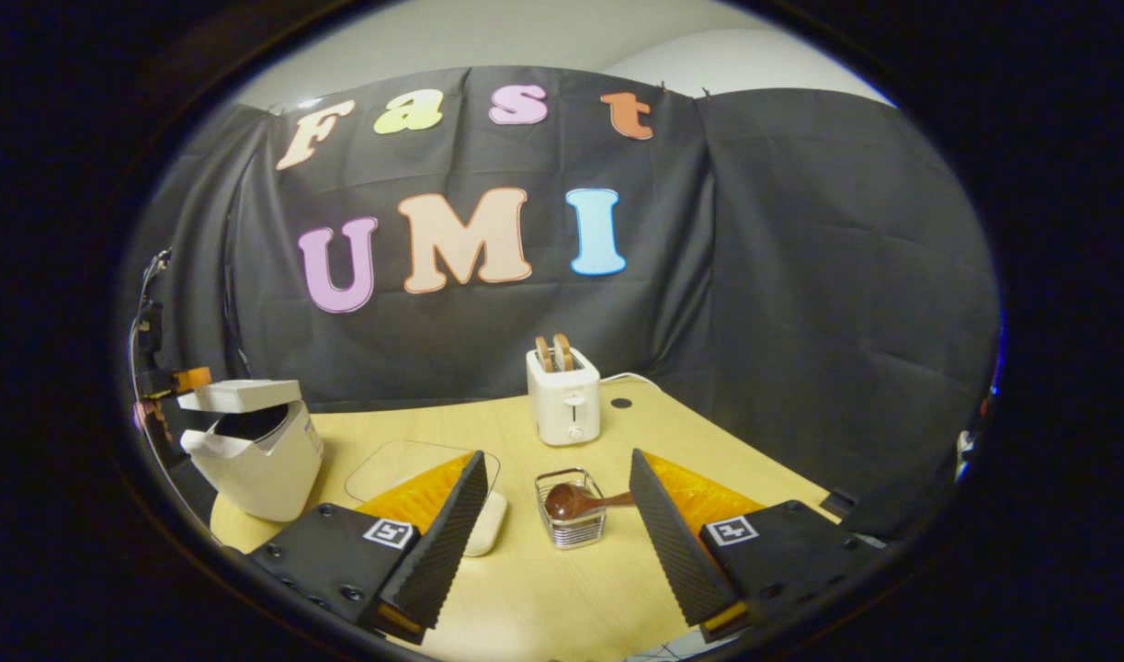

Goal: Close the left gripper, press the button to open the rice cooker; take a wooden spoon from the chopstick holder with the right hand, scoop a spoonful of rice and pour it into the rice cooker, then put the wooden spoon back into the chopstick holder.

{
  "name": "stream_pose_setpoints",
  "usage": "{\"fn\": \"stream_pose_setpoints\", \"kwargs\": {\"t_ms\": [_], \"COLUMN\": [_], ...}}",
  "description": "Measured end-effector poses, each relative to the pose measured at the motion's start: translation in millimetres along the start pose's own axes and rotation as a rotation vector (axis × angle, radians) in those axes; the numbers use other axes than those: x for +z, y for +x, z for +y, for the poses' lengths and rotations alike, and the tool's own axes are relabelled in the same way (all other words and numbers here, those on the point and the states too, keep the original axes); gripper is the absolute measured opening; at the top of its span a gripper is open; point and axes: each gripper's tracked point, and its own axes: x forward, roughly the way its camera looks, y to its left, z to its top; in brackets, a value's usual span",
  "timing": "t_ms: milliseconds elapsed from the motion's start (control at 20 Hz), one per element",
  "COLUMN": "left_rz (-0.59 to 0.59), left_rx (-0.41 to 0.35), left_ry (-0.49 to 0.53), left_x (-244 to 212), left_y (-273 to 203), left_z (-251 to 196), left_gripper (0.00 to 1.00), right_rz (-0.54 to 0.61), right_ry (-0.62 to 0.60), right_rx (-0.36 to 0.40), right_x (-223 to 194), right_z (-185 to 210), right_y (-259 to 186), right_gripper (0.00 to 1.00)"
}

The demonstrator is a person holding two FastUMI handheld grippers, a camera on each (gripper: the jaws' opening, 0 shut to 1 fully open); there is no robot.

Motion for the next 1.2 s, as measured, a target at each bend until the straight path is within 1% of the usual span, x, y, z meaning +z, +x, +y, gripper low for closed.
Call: {"fn": "stream_pose_setpoints", "kwargs": {"t_ms": [150,350,400,700,750,800,850,950,1100,1200], "left_rz": [-0.036,-0.091,-0.106,-0.164,-0.168,-0.169,-0.164,-0.173,-0.215,-0.199], "left_rx": [0.008,0.032,0.037,0.06,0.069,0.071,0.067,0.06,0.097,0.133], "left_ry": [0.018,0.013,0.012,-0.001,0.0,-0.003,-0.009,-0.03,-0.035,-0.026], "left_x": [21.4,50.1,57.0,92.7,96.1,97.0,96.7,99.3,106.4,101.1], "left_y": [9.7,21.1,22.4,24.5,21.0,18.6,14.0,-0.1,-18.9,-30.0], "left_z": [-0.5,0.7,1.6,-1.9,-1.9,-3.1,-6.2,-10.6,-2.9,3.5], "left_gripper": [0.0,0.0,0.0,0.0,0.02,0.07,0.18,0.5,0.98,0.97], "right_rz": [0.019,0.052,0.06,0.098,0.1,0.103,0.108,0.125,0.123,0.113], "right_ry": [0.028,0.073,0.082,0.174,0.185,0.191,0.196,0.211,0.21,0.205], "right_rx": [-0.01,-0.031,-0.036,-0.02,-0.016,-0.013,-0.009,0.01,0.039,0.069], "right_x": [-13.7,-38.7,-45.4,-80.2,-84.7,-89.8,-94.3,-105.4,-115.4,-121.1], "right_z": [-14.0,-33.5,-38.7,-50.9,-53.1,-55.1,-57.2,-59.7,-61.5,-59.0], "right_y": [9.1,21.6,25.8,52.2,58.0,63.1,69.1,80.2,96.6,109.4], "right_gripper": [0.99,0.98,0.99,0.99,0.98,0.98,0.98,0.99,0.98,0.99]}}
